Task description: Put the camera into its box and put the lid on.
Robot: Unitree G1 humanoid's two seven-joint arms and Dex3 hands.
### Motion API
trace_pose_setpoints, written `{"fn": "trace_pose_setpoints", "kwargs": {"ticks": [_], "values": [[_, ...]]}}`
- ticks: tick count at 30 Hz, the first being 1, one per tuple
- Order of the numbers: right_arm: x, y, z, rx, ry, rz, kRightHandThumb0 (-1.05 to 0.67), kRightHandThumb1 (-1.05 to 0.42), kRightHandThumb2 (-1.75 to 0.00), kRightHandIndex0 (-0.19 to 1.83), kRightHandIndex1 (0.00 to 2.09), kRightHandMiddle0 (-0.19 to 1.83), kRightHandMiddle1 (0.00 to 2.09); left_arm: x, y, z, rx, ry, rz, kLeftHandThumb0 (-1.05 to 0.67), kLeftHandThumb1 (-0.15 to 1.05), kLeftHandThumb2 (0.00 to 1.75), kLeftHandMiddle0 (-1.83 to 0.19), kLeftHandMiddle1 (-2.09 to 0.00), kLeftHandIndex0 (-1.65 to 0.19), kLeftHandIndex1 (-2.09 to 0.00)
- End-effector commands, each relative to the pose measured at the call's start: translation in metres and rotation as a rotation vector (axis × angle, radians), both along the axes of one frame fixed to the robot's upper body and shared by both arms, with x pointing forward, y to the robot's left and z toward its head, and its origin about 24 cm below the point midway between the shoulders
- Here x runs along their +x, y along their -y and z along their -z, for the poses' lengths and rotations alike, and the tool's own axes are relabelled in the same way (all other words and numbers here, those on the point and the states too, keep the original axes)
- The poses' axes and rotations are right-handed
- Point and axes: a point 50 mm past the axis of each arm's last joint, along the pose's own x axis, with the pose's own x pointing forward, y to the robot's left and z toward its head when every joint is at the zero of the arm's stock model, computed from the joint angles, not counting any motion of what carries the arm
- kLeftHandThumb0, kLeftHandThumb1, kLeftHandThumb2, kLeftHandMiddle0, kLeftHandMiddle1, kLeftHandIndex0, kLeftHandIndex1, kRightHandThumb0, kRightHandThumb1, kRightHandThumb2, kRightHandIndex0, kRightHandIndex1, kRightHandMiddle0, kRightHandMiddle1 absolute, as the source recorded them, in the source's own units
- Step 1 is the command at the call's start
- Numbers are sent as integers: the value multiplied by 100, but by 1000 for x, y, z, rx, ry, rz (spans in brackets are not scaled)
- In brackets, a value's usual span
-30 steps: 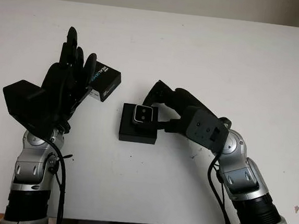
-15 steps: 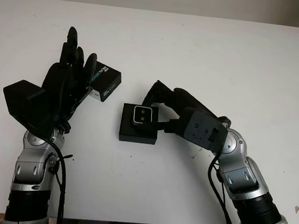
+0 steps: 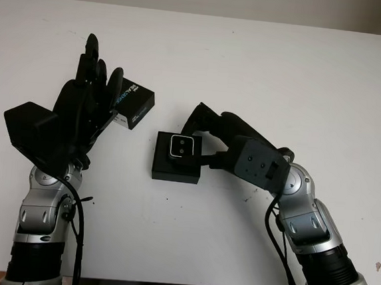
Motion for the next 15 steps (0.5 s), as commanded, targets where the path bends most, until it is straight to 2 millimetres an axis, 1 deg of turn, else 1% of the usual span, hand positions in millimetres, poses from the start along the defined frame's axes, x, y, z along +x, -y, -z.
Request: {"fn": "trace_pose_setpoints", "kwargs": {"ticks": [1, 15], "values": [[-1, 0, 3, -14, -11, -5, -46, -103, -5, 31, 30, 31, 190, -2, 1, -2, -2, 16, -1, -70, 105, 47, 19, 0, 19, 0], [-1, -3, 3, 1, -8, -13, -46, -102, -5, 32, 30, 32, 187, -1, 1, -1, 16, 23, 8, -69, 105, 50, 19, 0, 19, 0]]}}
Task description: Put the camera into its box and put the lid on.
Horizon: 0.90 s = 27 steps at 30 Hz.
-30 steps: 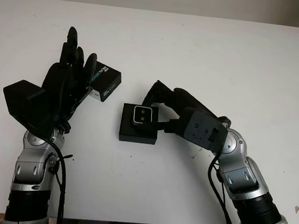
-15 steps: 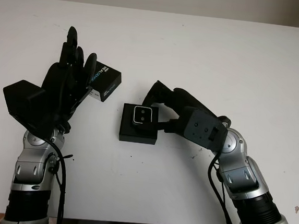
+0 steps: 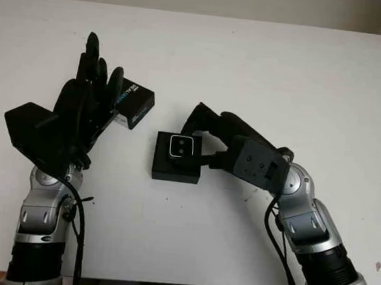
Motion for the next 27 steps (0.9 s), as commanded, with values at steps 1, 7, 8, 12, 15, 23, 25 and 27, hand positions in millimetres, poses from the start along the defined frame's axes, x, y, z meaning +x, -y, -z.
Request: {"fn": "trace_pose_setpoints", "kwargs": {"ticks": [1, 7, 8, 12, 15, 23, 25, 27], "values": [[-1, -2, 3, 0, -7, -13, -45, -102, -5, 32, 30, 31, 186, -1, -1, 0, 5, 8, -1, -69, 105, 50, 19, 0, 19, 0], [-1, -4, 4, 18, -15, -20, -45, -102, -6, 32, 30, 31, 186, -1, -1, 0, -2, 7, -6, -68, 105, 50, 19, 0, 19, 0], [-1, -4, 4, 20, -16, -21, -45, -103, -6, 31, 30, 32, 186, -2, -1, 0, -4, 8, -5, -68, 105, 50, 19, 0, 19, 0], [-1, -5, 5, 26, -24, -22, -45, -103, -6, 31, 31, 32, 188, -1, -1, 0, 14, 5, -3, -69, 105, 50, 19, 0, 19, 0], [-1, -5, 5, 28, -32, -20, -45, -103, -5, 30, 32, 30, 187, -1, -1, 0, 15, 5, -1, -68, 105, 52, 19, 0, 19, 0], [-2, -5, 6, 26, -32, -23, -45, -102, -5, 29, 34, 29, 187, -1, -1, 1, 12, 3, 1, -68, 105, 51, 19, 0, 19, 0], [-2, -5, 6, 23, -32, -24, -44, -102, -5, 29, 34, 29, 186, -1, -1, 1, 10, 6, 2, -68, 105, 51, 19, 0, 19, 0], [-2, -5, 6, 18, -31, -26, -44, -102, -5, 29, 34, 29, 187, -1, -1, 1, 8, 5, -1, -68, 105, 52, 19, 0, 19, 0]]}}
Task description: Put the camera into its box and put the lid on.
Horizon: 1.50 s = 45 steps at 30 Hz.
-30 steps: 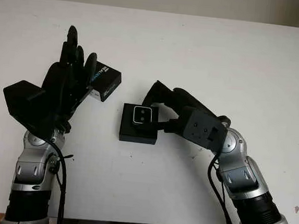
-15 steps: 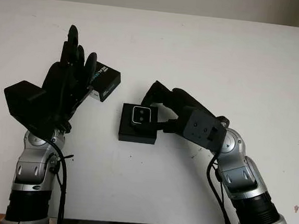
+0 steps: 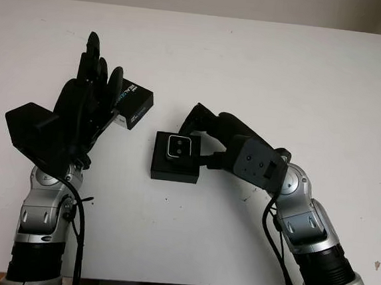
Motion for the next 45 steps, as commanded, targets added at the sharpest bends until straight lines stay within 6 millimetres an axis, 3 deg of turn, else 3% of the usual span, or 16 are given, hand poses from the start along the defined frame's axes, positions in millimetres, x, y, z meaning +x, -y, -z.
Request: {"fn": "trace_pose_setpoints", "kwargs": {"ticks": [1, 14, 19, 22, 25, 41, 44, 45], "values": [[-2, -2, 4, -7, -15, -16, -44, -102, -5, 29, 35, 29, 187, -1, -1, 1, 3, 3, -6, -68, 105, 52, 19, 0, 19, 0], [-3, -1, 3, -6, -14, 4, -47, -102, -5, 27, 36, 27, 178, -2, -1, 0, -3, 9, -12, -69, 105, 50, 19, 0, 19, 0], [-6, -1, 0, -35, -28, -15, -68, -97, -5, 12, 16, 0, 107, -2, -1, -1, 6, 13, -9, -70, 105, 49, 19, 0, 19, 0], [-7, -1, -2, -46, -32, -23, -70, -95, -5, 5, 7, 5, 63, -3, 0, -1, -1, 17, -16, -70, 105, 49, 19, 0, 19, 0], [-8, -1, -3, -49, -41, -28, -69, -94, -5, 2, 5, 9, 46, -4, 0, 0, -8, 17, -13, -69, 105, 48, 19, 0, 19, 0], [-11, 0, -5, 10, -18, -7, -68, -91, -5, 5, 7, 15, 37, -4, -1, 1, 5, 14, -11, -69, 105, 50, 19, 0, 19, 0], [-14, 0, -5, 46, 81, 31, -67, -90, -5, 11, 10, 20, 42, -4, 0, 1, 5, 17, -10, -68, 105, 51, 19, 0, 19, 0], [-16, 0, -4, 57, 141, 38, -65, -90, -5, 16, 11, 20, 52, -4, -1, 2, 4, 17, -11, -68, 105, 51, 19, 0, 19, 0]]}}
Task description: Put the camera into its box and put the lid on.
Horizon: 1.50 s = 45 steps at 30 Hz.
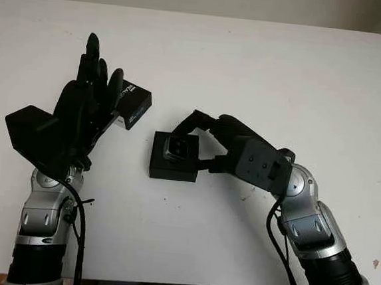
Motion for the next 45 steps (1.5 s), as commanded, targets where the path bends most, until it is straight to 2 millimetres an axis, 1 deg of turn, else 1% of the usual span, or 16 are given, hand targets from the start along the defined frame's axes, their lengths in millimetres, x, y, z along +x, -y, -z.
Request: {"fn": "trace_pose_setpoints", "kwargs": {"ticks": [1, 3, 5, 7, 11, 14, 16, 20, 21, 22, 25, 27, 29, 34, 45], "values": [[-5, -1, -3, 25, 136, 6, -64, -90, -5, 19, 11, 15, 65, -3, -1, -1, 10, 13, -2, -68, 105, 51, 19, 0, 19, 0], [-9, -2, -3, 12, 300, 11, -61, -90, -6, 25, 13, 9, 84, -3, -2, 0, 13, 11, -3, -67, 105, 51, 19, 0, 19, 0], [-13, -2, -4, 5, 448, 2, -59, -91, -6, 29, 15, 8, 91, -4, -2, 0, 18, 8, -8, -67, 105, 51, 19, 0, 19, 0], [-17, -2, -5, 10, 538, -12, -57, -94, -6, 30, 17, 4, 96, -4, -3, -1, 20, 7, -13, -69, 105, 50, 19, 0, 19, 0], [-25, 0, -4, -5, 643, -62, -60, -103, -10, 30, 19, -4, 100, -5, -4, -1, 20, 9, -15, -69, 105, 48, 19, 0, 19, 0], [-28, 2, 0, -32, 679, -113, -62, -105, -22, 24, 16, -7, 97, -6, -5, -1, 35, 7, -12, -69, 105, 49, 19, 0, 19, 0], [-29, 3, 3, -64, 695, -154, -64, -105, -28, 22, 15, -9, 95, -6, -4, -2, 35, 7, -11, -70, 105, 50, 19, 0, 19, 0], [-27, 5, 7, -153, 689, -223, -69, -105, -47, 23, 14, -6, 92, -7, -4, -2, 33, 10, -11, -71, 105, 48, 19, 0, 19, 0], [-26, 6, 7, -190, 675, -240, -70, -105, -49, 23, 14, -6, 92, -7, -4, -2, 31, 11, -13, -71, 105, 48, 19, 0, 19, 0], [-25, 7, 8, -221, 657, -255, -71, -105, -54, 19, 11, -8, 88, -7, -4, -2, 32, 9, -16, -71, 105, 47, 19, 0, 19, 0], [-21, 9, 9, -318, 595, -301, -76, -105, -62, 5, 4, -10, 61, -7, -3, -3, 34, 6, -16, -72, 105, 47, 19, 0, 19, 0], [-19, 10, 8, -360, 565, -319, -79, -105, -64, -4, 3, -5, 40, -8, -3, -3, 38, 8, -15, -71, 105, 49, 19, 0, 19, 0], [-17, 10, 8, -387, 549, -331, -80, -105, -65, -7, 3, -1, 31, -8, -3, -3, 39, 8, -15, -71, 105, 50, 19, 0, 19, 0], [-13, 12, 10, -433, 541, -339, -83, -105, -63, -9, 4, 9, 29, -8, -2, -3, 35, 8, -17, -72, 105, 48, 19, 0, 19, 0], [-10, 21, 9, -542, 532, -364, -87, -105, -63, -15, 3, 16, 27, -7, 2, -3, 29, 17, -22, -71, 105, 49, 19, 0, 19, 0]]}}
